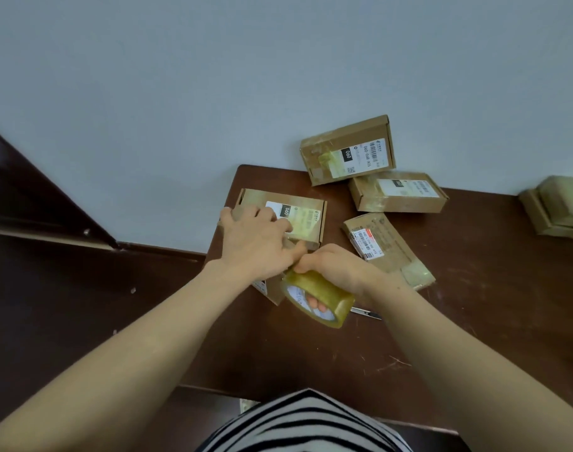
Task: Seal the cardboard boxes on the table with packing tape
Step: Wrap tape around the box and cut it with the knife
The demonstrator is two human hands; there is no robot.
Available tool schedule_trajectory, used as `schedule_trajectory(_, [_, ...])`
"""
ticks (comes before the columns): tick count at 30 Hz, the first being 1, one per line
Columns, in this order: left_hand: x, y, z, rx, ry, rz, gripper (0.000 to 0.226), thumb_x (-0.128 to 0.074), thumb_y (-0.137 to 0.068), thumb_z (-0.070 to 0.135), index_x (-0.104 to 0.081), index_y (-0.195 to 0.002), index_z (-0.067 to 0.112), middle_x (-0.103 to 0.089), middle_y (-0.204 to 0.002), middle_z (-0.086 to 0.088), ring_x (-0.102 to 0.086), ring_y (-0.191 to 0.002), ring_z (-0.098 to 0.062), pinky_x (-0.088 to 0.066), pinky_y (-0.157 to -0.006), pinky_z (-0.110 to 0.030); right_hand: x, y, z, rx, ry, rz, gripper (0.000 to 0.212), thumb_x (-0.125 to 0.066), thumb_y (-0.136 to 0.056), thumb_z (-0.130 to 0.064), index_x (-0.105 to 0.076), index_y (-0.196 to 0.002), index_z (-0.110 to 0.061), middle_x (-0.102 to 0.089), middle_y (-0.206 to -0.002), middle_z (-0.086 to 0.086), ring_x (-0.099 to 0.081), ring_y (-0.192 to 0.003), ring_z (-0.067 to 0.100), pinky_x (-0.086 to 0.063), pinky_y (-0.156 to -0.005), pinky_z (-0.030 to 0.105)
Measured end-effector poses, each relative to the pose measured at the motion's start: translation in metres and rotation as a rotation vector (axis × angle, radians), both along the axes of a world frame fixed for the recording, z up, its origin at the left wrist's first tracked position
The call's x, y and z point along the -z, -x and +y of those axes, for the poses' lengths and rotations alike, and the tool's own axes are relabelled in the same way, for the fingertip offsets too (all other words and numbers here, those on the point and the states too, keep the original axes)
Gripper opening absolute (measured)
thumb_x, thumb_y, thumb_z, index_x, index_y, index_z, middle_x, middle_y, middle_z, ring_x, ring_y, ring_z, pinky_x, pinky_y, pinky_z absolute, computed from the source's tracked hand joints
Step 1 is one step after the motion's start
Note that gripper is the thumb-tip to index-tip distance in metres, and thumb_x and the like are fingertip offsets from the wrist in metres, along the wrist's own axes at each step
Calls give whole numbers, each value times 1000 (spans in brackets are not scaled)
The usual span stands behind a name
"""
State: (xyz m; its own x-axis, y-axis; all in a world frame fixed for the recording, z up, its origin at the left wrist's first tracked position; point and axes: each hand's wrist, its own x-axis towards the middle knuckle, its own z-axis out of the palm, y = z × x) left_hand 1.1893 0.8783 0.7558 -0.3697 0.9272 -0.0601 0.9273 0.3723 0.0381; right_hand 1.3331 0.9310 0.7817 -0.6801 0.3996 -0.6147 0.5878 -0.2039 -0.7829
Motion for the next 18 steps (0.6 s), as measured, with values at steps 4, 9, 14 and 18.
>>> schedule_trajectory(4, [-7,5,4,95,-18,-36,80,-24,-68,72,-48,-135,36,-39,-147,1,-18,-140,-18,4,-113,-58,8,-2,-15,119,63,61,28,-50,-91,-17,-59,-79,7,-60,-53,18,-53,-40,25,-47,-47,25])
schedule_trajectory(9, [-4,-14,-4,-309,-35,-381,126,-48,-58,87,15,-149,27,22,-155,-21,13,-145,-37,-7,-113,-57,8,-14,-30,256,169,197,28,-47,-100,-26,-56,-88,-2,-62,-58,15,-57,-45,21,-48,-48,24])
schedule_trajectory(14, [-7,-26,-7,-154,-90,-805,113,-68,-74,30,19,-146,41,10,-159,-11,-47,-126,-33,-42,-92,-34,14,-22,-57,189,227,217,9,-56,-93,-16,-62,-95,-9,-66,-71,0,-64,-61,9,-51,-62,20])
schedule_trajectory(18, [-7,-29,-5,-7,-90,-842,110,-67,-76,21,14,-145,48,-31,-142,-8,-52,-68,-8,-37,-58,-21,2,-41,-39,93,3,87,14,-49,-92,-11,-59,-83,-9,-68,-61,2,-62,-51,11,-42,-49,17])
